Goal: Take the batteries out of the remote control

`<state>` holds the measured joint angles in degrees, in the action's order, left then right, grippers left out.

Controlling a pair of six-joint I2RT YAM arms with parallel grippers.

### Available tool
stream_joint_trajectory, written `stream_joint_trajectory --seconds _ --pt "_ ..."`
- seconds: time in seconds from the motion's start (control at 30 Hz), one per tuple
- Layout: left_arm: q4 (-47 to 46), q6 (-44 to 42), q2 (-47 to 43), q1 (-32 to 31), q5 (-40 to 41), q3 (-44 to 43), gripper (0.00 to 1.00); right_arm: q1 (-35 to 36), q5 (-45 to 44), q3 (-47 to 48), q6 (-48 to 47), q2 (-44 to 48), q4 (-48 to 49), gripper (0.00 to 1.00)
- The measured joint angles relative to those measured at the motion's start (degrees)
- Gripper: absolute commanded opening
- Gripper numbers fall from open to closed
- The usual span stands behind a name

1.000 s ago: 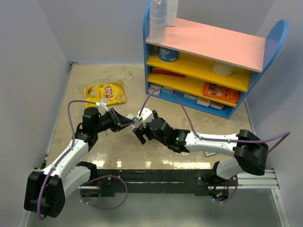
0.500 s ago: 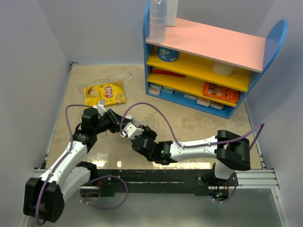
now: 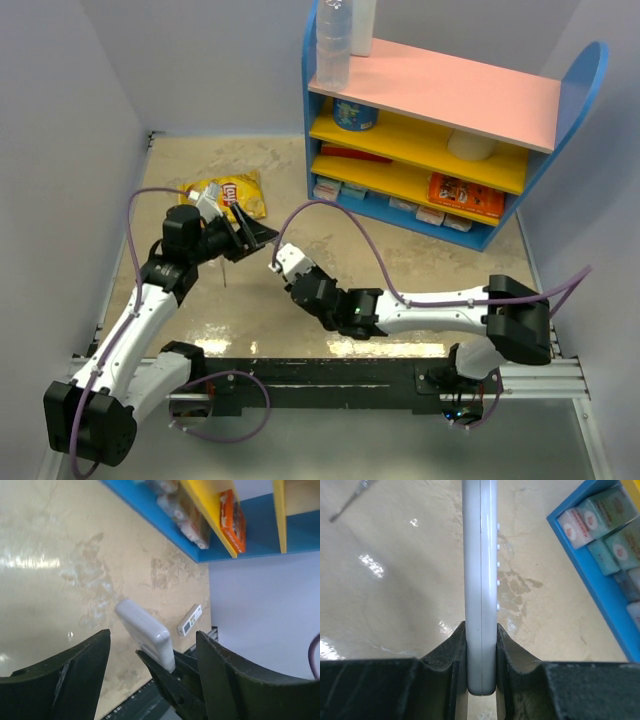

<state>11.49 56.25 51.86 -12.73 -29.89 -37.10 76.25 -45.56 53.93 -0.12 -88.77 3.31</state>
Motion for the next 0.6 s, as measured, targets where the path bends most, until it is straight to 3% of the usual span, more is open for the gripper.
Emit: stream_joint_trajectory --seconds 0.13,0.33,0.47,0.6 --pt "0.6 -12.4 1.0 0.0 0.5 -5.8 0.69 -4.9 11.7 -2.3 5.3 5.4 -0.4 0.0" --pt "-4.3 -31.3 -4.3 0.0 -1.6 -2.2 0.75 -18.3 34.6 -9.5 12.0 15.4 -0.5 0.0" --pt "-8.9 -37.1 -5.8 0.0 -7.4 0.5 0.76 -23.8 46.9 -11.5 15.6 19.5 -0.5 0.0" --pt "-13.0 -40.2 -1.1 0.0 -14.2 0.5 0.75 -26.9 58.6 -13.1 19.4 21.6 0.9 0.0"
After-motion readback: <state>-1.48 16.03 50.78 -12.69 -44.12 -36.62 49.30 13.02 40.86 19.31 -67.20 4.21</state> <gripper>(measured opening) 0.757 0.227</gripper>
